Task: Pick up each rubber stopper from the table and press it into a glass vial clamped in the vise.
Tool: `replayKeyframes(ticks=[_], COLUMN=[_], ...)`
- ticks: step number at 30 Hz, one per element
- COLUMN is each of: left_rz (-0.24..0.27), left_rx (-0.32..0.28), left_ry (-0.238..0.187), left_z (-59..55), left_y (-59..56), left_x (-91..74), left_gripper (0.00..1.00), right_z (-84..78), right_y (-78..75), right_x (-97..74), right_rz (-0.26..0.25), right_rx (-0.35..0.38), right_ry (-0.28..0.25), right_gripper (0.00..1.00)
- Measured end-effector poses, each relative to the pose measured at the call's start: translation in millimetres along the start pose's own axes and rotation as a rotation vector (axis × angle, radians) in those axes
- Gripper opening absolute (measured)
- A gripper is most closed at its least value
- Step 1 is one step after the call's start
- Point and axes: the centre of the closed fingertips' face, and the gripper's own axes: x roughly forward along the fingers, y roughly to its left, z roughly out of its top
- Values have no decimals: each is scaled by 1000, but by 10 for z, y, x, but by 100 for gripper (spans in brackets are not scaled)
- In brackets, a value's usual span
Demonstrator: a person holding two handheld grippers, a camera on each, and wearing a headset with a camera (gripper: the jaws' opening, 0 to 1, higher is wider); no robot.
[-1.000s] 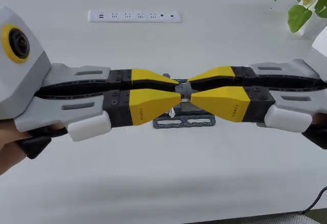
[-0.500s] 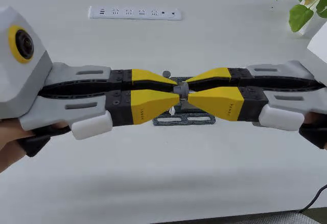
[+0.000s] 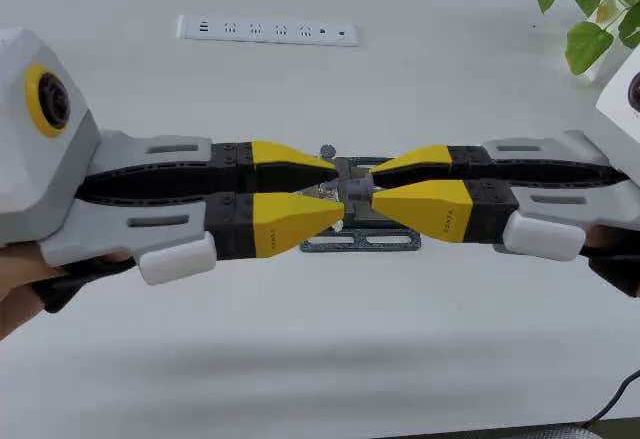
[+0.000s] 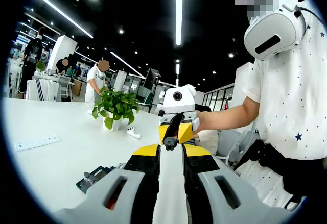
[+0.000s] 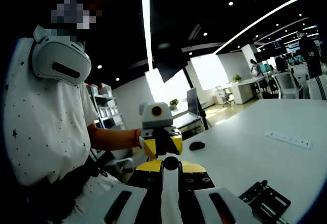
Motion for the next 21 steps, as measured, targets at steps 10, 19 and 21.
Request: replayKeyframes(ticks=[10,19,21], left_rz=[106,189,207], left_rx=[54,90,97], left_ry=[86,177,196], left_z=[-224,-495,-563], left_y=[222,397,441], left_x=[-106,-201,-225], left_gripper=[28,44,47], right_z=[-117,-231,-292], right_y=[-345,-652,-729], right_x=[-40,3,10], right_rz=[-112,-199,-217], right_rx=[-8,-11,-19], right_ry=[136,264,317], right_gripper=[6,6,6])
